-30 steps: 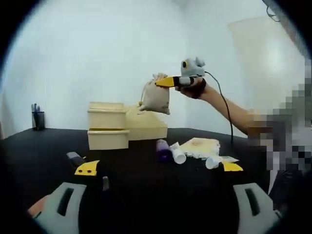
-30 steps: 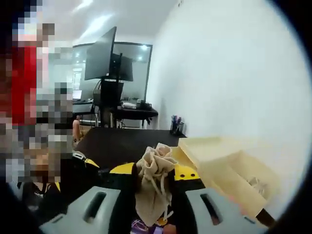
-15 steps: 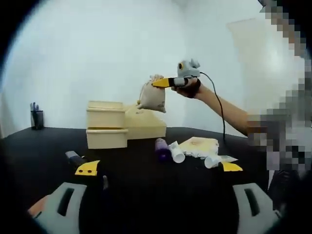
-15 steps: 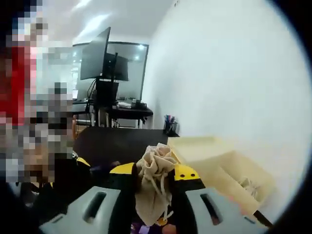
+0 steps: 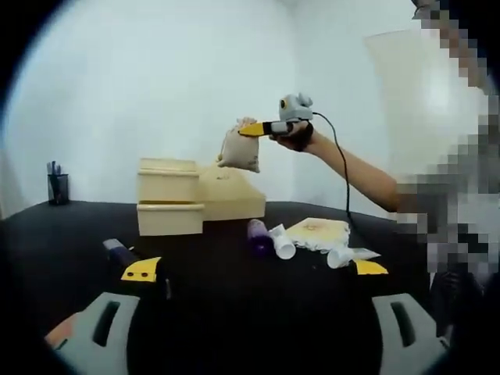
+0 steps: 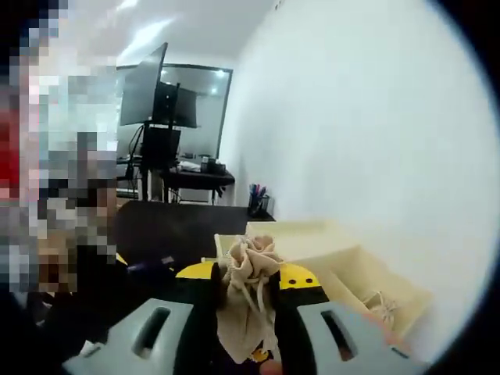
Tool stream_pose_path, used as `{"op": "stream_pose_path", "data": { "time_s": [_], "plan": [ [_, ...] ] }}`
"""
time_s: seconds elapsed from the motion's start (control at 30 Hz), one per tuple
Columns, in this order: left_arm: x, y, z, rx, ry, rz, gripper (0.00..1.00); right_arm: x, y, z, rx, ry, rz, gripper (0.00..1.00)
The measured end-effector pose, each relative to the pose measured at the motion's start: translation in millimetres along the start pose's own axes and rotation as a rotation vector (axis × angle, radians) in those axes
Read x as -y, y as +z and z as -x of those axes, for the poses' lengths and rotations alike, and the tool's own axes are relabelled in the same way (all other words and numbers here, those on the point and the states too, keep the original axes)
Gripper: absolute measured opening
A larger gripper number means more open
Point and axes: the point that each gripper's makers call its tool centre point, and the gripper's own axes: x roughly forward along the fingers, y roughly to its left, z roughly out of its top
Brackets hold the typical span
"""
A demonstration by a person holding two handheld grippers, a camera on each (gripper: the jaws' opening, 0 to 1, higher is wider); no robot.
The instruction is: Open the drawer, pick up the cosmetic bottles from the table one by one, place them into the drawer, release the gripper, close the drawer, and move the gripper away
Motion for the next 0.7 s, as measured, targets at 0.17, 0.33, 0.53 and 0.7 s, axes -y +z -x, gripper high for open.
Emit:
{"op": "stream_pose_path", "data": {
  "time_s": [0.17, 0.33, 0.53, 0.7],
  "plan": [
    [-2.2, -1.4, 0, -0.008, 0.006, 0.004, 0.89, 11, 0.7, -1, 0.001, -0.011, 0.004, 0.24],
    [-4.3, -2.9, -1, -0.017, 0.015, 0.011, 0.89, 23, -0.1, -4, 0.0, -0.013, -0.001, 0.24],
    [-4.8, -3.0, 0, -0.018, 0.02, 0.011, 0.88, 47, 2.2, -13, -0.006, -0.019, -0.001, 0.24],
    [-5.0, -4.0, 0, -0.024, 0.022, 0.009, 0.88, 54, -3.4, -21, -0.015, -0.023, -0.005, 0.24]
  ]
}}
